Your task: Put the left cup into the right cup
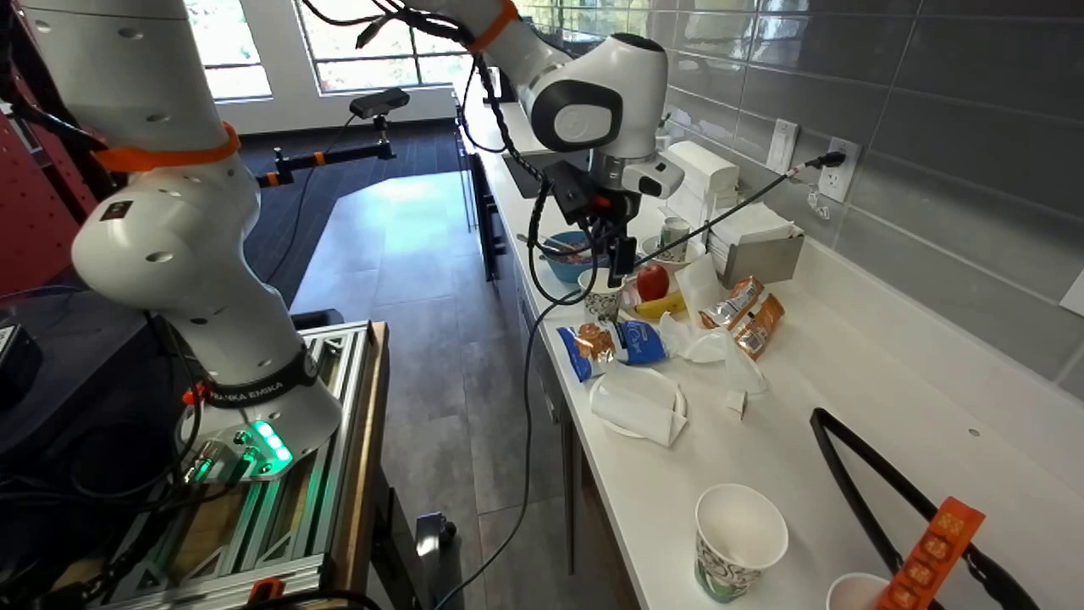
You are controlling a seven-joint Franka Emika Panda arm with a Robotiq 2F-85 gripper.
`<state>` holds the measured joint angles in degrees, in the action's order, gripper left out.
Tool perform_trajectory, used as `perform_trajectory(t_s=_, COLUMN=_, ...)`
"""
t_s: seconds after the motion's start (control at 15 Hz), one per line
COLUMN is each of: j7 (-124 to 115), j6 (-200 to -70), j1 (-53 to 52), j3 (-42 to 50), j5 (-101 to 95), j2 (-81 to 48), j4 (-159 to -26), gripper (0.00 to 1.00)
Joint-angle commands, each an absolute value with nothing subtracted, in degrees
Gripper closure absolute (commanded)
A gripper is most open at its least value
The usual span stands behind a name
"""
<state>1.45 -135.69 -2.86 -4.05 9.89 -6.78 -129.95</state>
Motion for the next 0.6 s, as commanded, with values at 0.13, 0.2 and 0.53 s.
perform_trajectory(t_s=0.13, j7=1.0, j6=-137.0, j1=-3.3, j3=-4.8, j5=10.8, j2=-10.5, j4=-128.8, gripper=0.0)
perform_trajectory(t_s=0.2, j7=1.2, j6=-137.1, j1=-3.3, j3=-5.0, j5=11.1, j2=-11.0, j4=-128.6, gripper=0.01)
perform_trajectory(t_s=0.53, j7=1.7, j6=-137.5, j1=-3.3, j3=-5.5, j5=11.3, j2=-12.7, j4=-128.1, gripper=0.15)
